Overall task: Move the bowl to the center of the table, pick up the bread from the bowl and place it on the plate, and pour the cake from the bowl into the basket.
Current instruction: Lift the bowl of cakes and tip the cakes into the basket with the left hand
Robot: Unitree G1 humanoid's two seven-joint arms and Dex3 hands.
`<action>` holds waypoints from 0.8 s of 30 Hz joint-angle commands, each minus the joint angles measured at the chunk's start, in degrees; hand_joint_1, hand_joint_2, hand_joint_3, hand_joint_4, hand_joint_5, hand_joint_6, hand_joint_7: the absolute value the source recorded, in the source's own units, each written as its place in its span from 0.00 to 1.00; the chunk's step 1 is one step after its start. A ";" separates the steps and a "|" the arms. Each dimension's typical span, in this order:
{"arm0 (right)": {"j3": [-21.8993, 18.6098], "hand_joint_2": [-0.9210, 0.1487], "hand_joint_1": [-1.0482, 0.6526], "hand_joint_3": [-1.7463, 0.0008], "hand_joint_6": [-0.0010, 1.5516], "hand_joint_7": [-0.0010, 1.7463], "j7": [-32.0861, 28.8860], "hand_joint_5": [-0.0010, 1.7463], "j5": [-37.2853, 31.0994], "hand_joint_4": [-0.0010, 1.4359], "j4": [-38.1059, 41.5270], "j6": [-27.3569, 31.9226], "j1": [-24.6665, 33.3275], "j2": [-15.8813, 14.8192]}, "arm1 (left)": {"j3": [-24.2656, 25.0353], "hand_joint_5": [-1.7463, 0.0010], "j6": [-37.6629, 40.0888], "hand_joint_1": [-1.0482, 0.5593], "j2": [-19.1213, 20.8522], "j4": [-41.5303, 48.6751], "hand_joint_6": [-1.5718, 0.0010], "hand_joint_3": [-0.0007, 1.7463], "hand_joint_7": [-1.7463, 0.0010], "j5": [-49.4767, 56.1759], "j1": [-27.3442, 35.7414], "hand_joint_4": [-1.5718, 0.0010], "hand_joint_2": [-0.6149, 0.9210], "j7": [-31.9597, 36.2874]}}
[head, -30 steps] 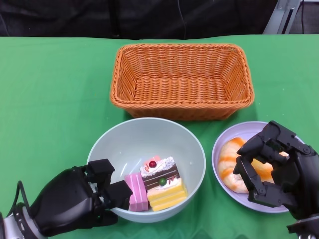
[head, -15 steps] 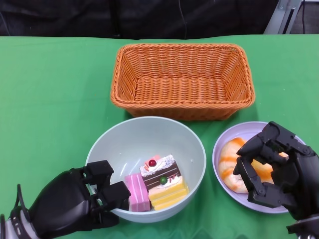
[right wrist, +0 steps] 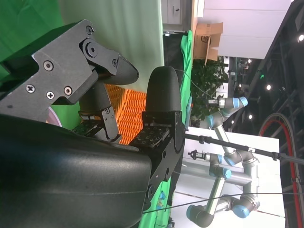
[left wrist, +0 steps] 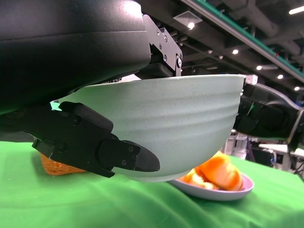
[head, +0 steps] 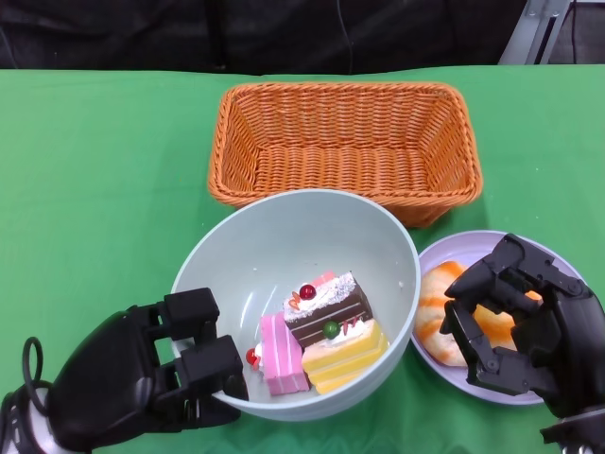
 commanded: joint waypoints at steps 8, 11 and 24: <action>-0.16 0.40 0.57 0.42 0.42 0.75 -0.57 0.92 -0.67 0.47 0.46 -0.94 -0.33 -0.37 | 5.81 0.00 -3.06 0.57 2.04 -6.27 0.69 0.24 0.00 -4.26 2.55 0.57 0.96 -1.85; -0.20 0.40 0.57 0.42 0.42 0.75 -0.66 0.91 -0.67 0.47 0.46 -0.67 -0.31 -0.32 | 7.35 0.00 -3.73 0.56 1.98 -7.76 0.68 0.30 0.02 -5.28 3.19 0.57 0.92 -3.40; 0.08 0.39 0.55 0.44 0.42 0.74 -1.74 0.90 -2.58 0.47 2.08 -1.90 -0.76 -0.18 | 11.88 0.00 -10.01 0.58 -0.66 -4.16 0.70 0.48 0.00 -13.95 -1.10 0.57 0.83 -17.54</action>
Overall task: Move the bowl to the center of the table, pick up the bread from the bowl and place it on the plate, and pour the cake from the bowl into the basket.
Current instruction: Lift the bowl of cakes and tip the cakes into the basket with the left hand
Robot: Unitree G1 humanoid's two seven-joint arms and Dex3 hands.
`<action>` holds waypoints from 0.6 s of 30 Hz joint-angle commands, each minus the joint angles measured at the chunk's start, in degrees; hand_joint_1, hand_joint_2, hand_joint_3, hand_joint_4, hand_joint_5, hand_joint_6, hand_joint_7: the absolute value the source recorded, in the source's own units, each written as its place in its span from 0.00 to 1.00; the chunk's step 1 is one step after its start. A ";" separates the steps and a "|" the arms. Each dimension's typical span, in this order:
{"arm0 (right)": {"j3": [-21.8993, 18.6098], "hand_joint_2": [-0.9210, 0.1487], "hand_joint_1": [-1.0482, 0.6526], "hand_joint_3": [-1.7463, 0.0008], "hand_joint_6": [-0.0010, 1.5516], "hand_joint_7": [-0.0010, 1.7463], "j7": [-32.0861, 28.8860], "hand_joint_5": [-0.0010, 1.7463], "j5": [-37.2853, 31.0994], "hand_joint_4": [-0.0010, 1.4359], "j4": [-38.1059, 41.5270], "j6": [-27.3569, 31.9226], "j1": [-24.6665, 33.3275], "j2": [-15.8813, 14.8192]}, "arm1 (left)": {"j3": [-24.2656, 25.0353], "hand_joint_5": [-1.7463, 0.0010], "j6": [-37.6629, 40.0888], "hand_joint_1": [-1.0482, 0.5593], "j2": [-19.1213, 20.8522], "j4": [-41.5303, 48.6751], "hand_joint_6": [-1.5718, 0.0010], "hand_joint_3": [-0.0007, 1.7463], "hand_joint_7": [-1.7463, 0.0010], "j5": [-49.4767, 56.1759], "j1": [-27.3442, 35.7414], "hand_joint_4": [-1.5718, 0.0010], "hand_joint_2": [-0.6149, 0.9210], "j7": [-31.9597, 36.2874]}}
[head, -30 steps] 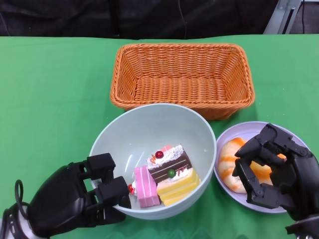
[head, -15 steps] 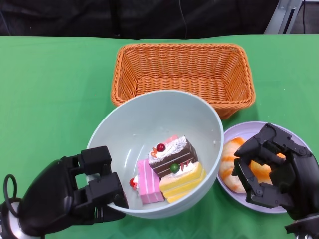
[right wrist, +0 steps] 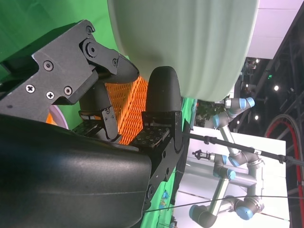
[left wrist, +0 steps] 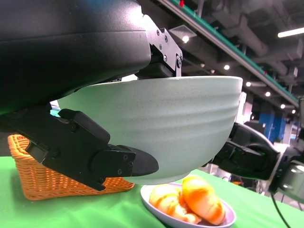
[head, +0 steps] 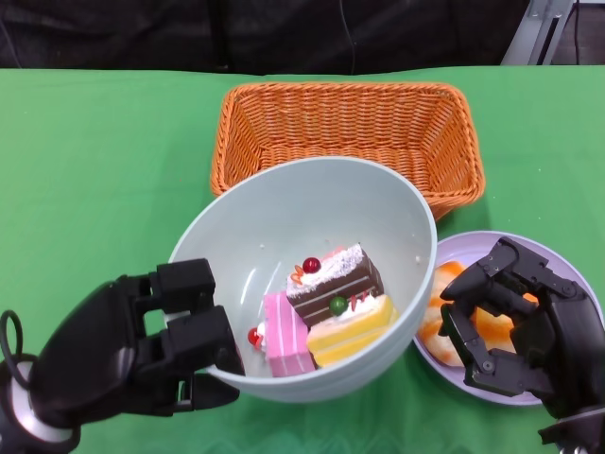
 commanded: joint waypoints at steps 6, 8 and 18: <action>0.71 0.37 0.54 0.45 0.41 0.74 0.16 0.90 -0.06 0.47 1.52 -1.55 -0.27 -0.15 | 1.83 0.00 -3.15 0.56 -4.17 9.24 0.70 0.48 0.00 -4.61 -8.41 0.58 0.86 -6.96; 0.76 0.37 0.54 0.45 0.41 0.74 0.12 0.90 -0.17 0.47 2.01 -1.97 -0.37 -0.22 | 2.16 0.00 -3.30 0.54 -5.31 10.64 0.69 0.45 0.00 -4.09 -9.78 0.58 0.89 -6.79; 1.19 0.37 0.54 0.46 0.42 0.73 0.49 0.89 0.22 0.47 4.28 -3.35 -1.09 -0.29 | 2.92 0.00 -3.70 0.53 -8.67 13.11 0.70 0.47 0.00 -2.63 -13.72 0.59 0.88 -6.29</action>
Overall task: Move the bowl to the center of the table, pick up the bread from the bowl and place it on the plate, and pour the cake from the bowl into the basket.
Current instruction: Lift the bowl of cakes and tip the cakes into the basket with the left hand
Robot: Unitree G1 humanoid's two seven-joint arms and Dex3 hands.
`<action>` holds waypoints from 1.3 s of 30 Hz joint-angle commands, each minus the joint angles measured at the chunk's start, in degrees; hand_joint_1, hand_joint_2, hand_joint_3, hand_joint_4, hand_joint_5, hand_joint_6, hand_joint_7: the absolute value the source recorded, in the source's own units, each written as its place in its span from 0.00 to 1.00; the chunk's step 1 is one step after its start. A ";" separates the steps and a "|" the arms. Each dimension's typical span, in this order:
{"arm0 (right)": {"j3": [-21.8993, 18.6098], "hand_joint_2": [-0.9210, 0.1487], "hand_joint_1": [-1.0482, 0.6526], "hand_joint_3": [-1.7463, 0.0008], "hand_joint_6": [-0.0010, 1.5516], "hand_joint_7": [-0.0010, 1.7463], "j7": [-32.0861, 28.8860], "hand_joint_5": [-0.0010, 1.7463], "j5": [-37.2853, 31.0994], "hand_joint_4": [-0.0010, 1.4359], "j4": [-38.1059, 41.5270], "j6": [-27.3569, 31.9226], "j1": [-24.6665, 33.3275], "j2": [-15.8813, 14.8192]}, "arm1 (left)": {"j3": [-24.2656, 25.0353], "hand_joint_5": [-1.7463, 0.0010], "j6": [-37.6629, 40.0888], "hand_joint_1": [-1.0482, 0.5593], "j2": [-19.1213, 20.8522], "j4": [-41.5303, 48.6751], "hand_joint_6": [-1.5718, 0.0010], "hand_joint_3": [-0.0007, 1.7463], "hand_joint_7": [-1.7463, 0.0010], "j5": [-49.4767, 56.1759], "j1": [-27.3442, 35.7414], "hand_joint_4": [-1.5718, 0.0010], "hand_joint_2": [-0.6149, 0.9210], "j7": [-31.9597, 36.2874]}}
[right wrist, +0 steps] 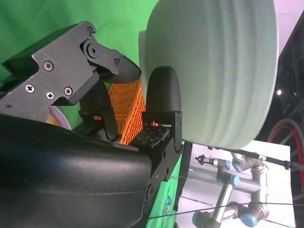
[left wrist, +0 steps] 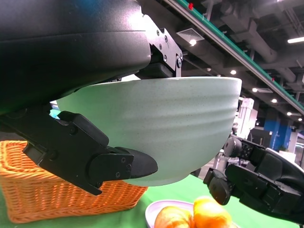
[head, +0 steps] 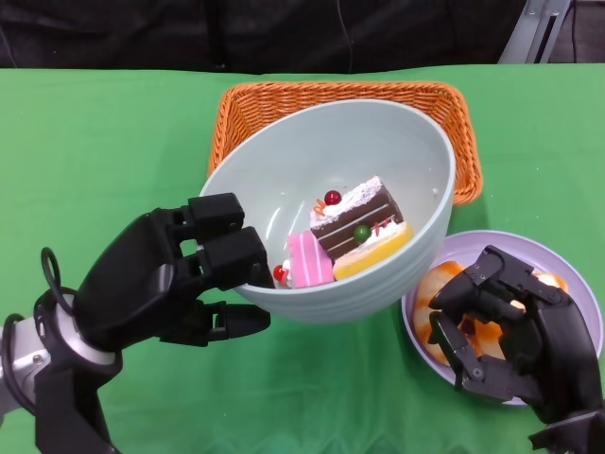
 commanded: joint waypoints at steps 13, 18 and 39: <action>0.13 0.37 0.55 0.45 0.41 0.73 0.70 0.90 0.38 0.47 3.94 -3.27 -1.45 -0.32 | 0.67 0.00 0.28 0.53 -3.05 4.10 0.69 0.40 0.00 -2.76 -7.66 0.57 0.92 -4.18; 0.52 0.38 0.54 0.45 0.41 0.73 0.69 0.91 0.29 0.46 3.75 -2.85 -1.07 -0.09 | 0.69 0.00 -0.42 0.52 -5.88 8.59 0.68 0.40 0.02 -9.99 -10.33 0.57 0.96 -11.81; 1.41 0.40 0.54 0.43 0.41 0.76 1.61 0.93 -0.16 0.46 6.23 -4.20 -1.55 -0.06 | 4.98 0.00 2.48 0.57 -16.01 17.76 0.65 0.65 0.04 -25.74 -16.22 0.56 0.77 -32.22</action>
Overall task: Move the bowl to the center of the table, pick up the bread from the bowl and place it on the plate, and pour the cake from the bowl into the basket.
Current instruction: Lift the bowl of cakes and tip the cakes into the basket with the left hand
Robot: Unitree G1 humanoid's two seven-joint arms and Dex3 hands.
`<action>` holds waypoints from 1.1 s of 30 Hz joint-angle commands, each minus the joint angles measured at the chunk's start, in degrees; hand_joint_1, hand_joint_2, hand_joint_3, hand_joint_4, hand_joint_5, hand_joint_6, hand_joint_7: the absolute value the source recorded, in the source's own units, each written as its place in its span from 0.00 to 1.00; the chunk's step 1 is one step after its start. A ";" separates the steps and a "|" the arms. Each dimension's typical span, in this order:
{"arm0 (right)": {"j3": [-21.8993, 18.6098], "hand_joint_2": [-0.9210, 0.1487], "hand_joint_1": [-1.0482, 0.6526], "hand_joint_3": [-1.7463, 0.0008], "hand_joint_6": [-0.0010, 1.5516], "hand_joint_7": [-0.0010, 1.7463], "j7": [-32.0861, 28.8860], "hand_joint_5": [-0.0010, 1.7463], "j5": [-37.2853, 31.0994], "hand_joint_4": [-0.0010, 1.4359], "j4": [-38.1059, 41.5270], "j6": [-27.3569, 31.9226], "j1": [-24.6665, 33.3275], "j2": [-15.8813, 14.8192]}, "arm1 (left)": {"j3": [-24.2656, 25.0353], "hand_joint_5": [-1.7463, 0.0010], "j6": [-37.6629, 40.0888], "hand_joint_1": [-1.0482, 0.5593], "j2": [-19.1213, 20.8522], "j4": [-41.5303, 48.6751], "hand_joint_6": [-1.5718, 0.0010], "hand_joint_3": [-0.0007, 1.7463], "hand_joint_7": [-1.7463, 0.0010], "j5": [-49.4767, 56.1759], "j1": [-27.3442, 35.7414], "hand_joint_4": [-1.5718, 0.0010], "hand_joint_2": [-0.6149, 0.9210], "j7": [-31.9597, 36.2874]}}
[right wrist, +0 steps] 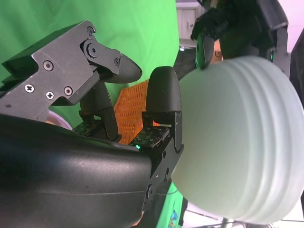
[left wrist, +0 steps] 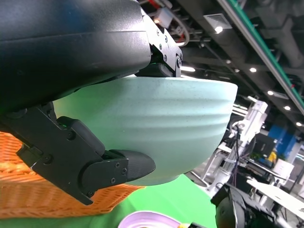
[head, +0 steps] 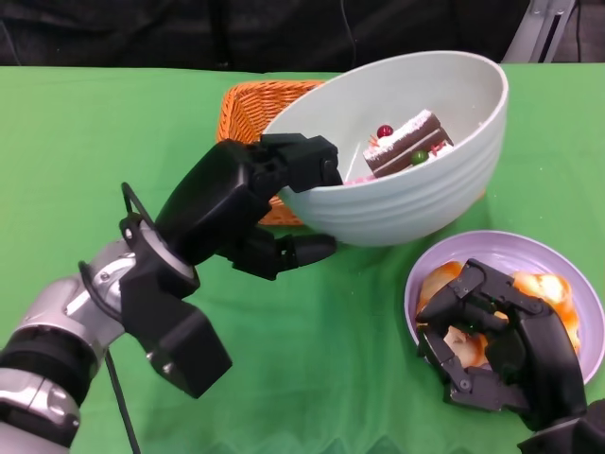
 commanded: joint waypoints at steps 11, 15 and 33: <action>0.53 0.42 0.55 0.40 0.41 0.77 -0.38 0.92 -0.38 0.48 1.64 -1.93 -0.66 0.48 | 3.02 0.00 5.74 0.57 -3.56 6.68 0.63 0.64 0.05 -5.09 -7.04 0.56 0.77 -6.15; 0.70 0.43 0.56 0.37 0.40 0.77 0.20 0.93 0.21 0.47 1.60 -1.76 -0.58 0.40 | 4.21 0.00 7.74 0.58 -4.82 7.08 0.61 0.64 0.07 -8.84 -7.11 0.55 0.77 -10.65; 0.97 0.39 0.55 0.42 0.40 0.77 0.54 0.93 -0.36 0.46 3.54 -3.31 -0.95 0.62 | 11.71 0.00 14.42 0.55 -11.96 6.66 0.63 0.65 0.01 -21.88 -7.67 0.52 0.78 -23.55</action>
